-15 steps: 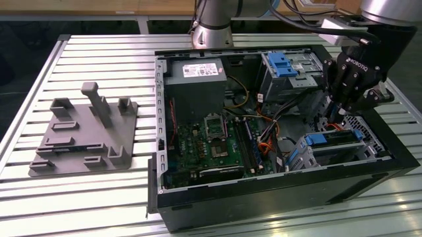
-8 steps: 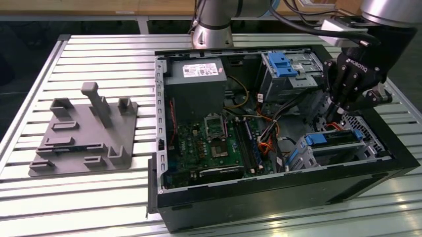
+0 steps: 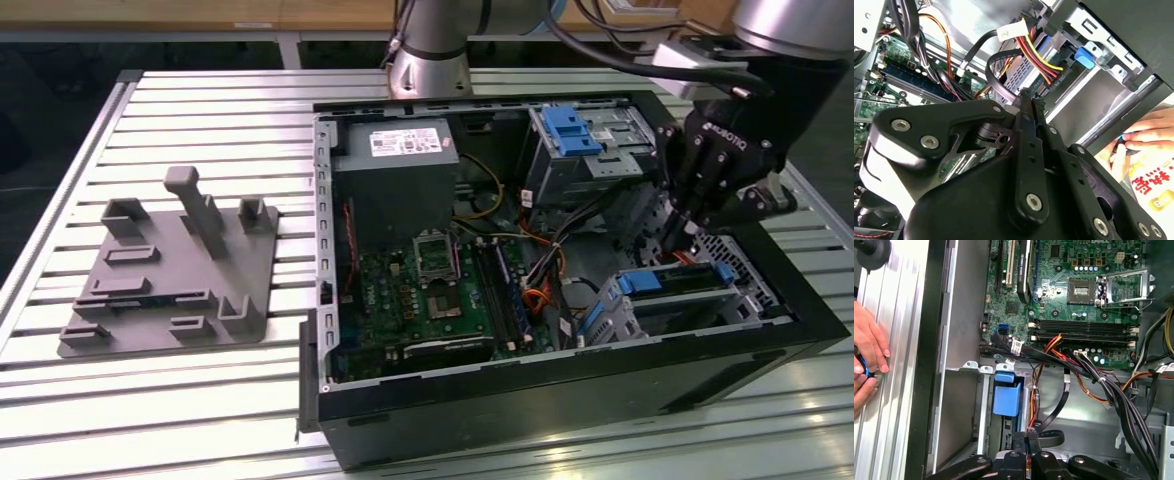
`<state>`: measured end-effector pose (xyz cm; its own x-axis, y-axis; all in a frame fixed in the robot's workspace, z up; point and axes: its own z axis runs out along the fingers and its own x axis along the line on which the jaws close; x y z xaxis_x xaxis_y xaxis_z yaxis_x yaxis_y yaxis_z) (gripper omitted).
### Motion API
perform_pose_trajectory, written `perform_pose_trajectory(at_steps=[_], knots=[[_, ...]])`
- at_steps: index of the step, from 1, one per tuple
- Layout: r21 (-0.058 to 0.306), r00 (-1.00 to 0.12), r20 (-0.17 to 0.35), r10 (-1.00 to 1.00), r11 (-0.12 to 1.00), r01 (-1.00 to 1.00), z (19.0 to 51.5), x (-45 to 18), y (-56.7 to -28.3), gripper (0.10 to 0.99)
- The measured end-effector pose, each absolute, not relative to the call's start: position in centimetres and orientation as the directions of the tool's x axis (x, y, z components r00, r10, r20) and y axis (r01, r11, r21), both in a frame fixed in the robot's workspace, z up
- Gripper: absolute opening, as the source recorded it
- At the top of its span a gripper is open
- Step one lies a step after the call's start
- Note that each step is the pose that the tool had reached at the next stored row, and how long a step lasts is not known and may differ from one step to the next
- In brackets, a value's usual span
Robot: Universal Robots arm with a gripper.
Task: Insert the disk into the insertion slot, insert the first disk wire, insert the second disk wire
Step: 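Insert the second disk wire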
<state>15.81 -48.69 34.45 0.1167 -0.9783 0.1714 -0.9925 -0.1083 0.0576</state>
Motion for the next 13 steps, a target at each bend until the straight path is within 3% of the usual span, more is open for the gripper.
perform_pose_trajectory(at_steps=[13], knots=[[0.059,0.103,0.156,-0.982,-0.095,-0.994,34.39,16.68,-49.35,0.145]])
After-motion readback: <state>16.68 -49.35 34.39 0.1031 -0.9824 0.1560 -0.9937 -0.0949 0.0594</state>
